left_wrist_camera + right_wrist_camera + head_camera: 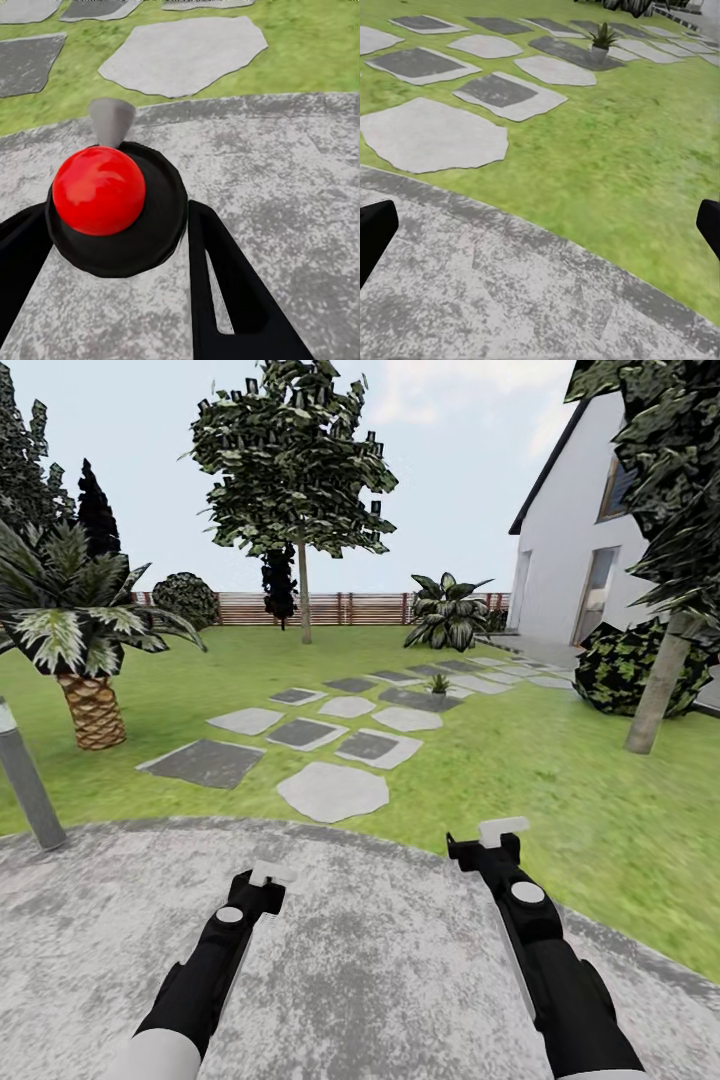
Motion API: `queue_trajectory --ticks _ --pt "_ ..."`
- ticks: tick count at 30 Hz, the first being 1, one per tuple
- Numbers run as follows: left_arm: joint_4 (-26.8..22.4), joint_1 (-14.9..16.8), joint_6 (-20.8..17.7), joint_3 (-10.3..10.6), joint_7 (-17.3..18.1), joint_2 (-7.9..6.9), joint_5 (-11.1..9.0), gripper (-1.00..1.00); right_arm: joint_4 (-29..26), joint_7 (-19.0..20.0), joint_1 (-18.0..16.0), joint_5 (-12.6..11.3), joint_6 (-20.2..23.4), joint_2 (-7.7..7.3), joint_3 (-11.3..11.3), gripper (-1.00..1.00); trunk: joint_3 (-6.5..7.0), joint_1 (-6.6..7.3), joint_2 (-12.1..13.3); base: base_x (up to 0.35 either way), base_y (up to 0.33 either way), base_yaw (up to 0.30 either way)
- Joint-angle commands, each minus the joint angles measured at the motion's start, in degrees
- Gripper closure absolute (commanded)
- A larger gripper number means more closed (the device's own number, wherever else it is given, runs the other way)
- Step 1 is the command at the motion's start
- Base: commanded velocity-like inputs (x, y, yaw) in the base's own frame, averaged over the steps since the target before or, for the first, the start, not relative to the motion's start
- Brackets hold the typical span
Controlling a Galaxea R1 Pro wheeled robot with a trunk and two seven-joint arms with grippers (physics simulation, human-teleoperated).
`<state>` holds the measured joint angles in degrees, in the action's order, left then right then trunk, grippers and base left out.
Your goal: Pick up the pesticide atomizer in the garden and spray insectifuge to fully cover both potted plants in the garden.
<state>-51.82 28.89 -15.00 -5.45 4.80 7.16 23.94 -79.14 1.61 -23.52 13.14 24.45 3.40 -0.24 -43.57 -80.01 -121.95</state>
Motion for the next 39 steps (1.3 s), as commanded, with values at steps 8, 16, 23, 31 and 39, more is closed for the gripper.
queue_trajectory --ticks 8,16,23,31,39 --pt "-0.12 0.03 -0.20 -0.27 0.55 0.07 0.58 1.00 7.32 0.51 -0.03 0.47 0.04 0.06 0.08 -1.00 -0.06 -0.03 -0.03 0.338 -0.108 0.000" --pt "-0.12 0.03 -0.20 -0.27 0.48 0.08 0.58 1.00 7.38 0.21 -0.03 0.48 0.07 0.17 0.14 -1.00 -0.06 -0.03 -0.03 0.337 -0.112 0.000" --pt "-0.12 0.03 -0.19 -0.27 0.47 0.12 0.60 1.00 7.41 0.15 -0.03 0.49 0.07 0.28 0.29 -1.00 -0.06 -0.03 -0.03 0.318 -0.170 0.000" --pt "-0.12 0.03 -0.20 -0.27 0.47 0.13 0.64 1.00 7.39 0.15 -0.03 0.57 0.07 0.29 0.32 -1.00 -0.14 -0.03 -0.03 0.311 -0.194 0.116" --pt "-0.12 0.03 -0.19 -0.27 0.47 0.13 0.66 1.00 7.38 0.15 -0.03 0.49 0.07 0.29 0.27 -1.00 -0.31 -0.03 -0.03 0.311 -0.196 0.229"
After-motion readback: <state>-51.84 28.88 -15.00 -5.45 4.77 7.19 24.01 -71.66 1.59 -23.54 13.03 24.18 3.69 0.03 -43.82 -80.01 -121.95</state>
